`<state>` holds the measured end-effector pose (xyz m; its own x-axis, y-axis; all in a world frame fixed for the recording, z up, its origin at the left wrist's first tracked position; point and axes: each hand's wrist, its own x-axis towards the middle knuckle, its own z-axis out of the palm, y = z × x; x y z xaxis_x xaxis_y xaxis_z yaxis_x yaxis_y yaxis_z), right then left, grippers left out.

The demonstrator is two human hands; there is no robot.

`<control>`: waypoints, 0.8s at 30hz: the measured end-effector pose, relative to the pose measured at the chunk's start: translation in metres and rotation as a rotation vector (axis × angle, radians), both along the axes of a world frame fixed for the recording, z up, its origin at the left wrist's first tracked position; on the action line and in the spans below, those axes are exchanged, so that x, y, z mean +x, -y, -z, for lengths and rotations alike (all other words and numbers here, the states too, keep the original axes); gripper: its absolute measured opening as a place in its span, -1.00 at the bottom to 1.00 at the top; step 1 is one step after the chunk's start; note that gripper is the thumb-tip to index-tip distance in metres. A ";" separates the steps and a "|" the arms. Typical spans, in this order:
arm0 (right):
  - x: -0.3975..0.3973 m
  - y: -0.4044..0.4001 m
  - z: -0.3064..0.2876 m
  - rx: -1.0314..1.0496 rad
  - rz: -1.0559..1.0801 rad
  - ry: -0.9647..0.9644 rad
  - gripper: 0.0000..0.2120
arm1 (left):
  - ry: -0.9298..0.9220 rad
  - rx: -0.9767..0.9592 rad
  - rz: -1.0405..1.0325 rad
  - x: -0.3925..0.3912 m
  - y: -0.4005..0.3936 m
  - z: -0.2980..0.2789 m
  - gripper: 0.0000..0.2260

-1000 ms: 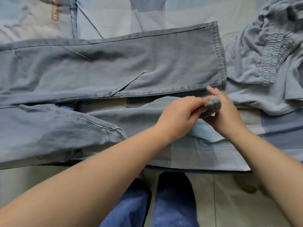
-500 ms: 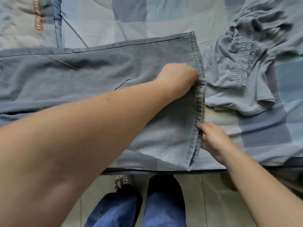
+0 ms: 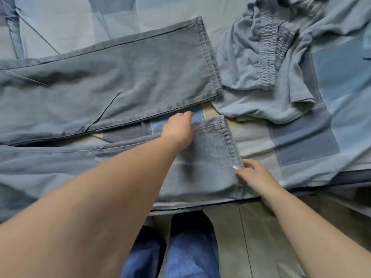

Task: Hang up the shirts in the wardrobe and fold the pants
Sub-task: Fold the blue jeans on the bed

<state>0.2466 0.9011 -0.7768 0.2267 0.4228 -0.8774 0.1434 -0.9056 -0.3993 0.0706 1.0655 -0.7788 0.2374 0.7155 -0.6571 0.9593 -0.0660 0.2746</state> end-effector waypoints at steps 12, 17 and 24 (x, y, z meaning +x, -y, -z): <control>-0.018 0.047 -0.001 0.239 0.050 0.129 -0.73 | 0.182 0.219 -0.160 0.017 -0.006 0.018 -0.84; -0.012 0.028 0.007 0.187 0.410 0.086 -0.71 | 0.315 0.134 -0.220 0.012 -0.013 0.008 -0.61; -0.043 0.043 0.007 -0.006 0.730 0.048 -0.43 | 0.342 0.054 -0.381 -0.060 0.020 -0.002 -0.76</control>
<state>0.2032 0.8579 -0.7836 0.4871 0.1446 -0.8613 -0.4802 -0.7794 -0.4025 0.0103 1.0454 -0.7765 0.1481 0.8236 -0.5475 0.7738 0.2483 0.5828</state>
